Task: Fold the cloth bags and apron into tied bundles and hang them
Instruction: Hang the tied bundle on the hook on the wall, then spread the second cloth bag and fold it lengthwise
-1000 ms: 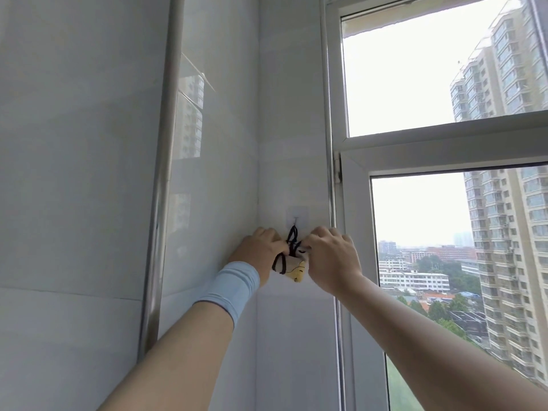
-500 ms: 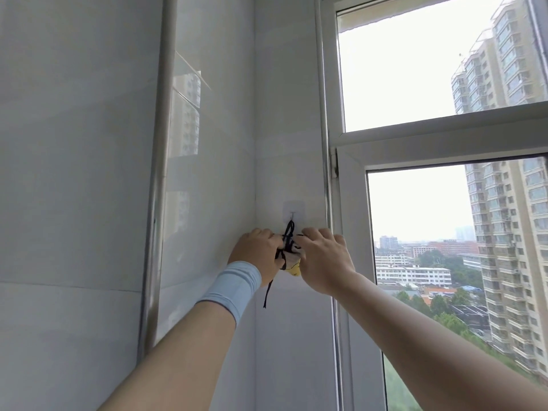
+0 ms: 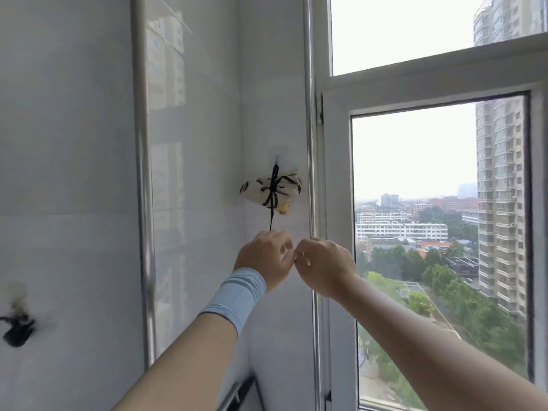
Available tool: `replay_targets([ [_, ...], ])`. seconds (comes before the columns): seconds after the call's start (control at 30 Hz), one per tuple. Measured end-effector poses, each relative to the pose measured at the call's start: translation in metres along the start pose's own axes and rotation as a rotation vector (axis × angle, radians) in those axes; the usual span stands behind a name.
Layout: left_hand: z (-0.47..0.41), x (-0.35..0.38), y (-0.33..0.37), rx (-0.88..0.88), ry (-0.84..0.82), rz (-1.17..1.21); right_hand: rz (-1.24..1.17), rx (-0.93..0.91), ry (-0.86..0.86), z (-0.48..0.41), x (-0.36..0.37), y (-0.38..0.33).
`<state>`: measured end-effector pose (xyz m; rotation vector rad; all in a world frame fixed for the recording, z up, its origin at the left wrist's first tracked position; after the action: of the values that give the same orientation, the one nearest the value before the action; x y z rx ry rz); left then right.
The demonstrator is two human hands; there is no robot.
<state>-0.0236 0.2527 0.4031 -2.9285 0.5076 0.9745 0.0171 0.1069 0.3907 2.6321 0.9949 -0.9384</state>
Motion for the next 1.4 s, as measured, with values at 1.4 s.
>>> replay_targets([
  [1.4,0.408,0.293,0.02,-1.013,-1.208,0.582,-0.425,0.832,-1.237,0.448,0.207,0.08],
])
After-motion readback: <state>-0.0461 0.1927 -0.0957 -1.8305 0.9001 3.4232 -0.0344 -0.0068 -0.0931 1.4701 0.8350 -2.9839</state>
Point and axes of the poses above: each hand's wrist, its own z-axis away from the middle knuckle, its own x-axis out of the palm, y = z × x, the point moved 1 cm from there along -z, towards the middle knuckle, and after that the axes turned 5 degrees about z, right-handed, at the moved point
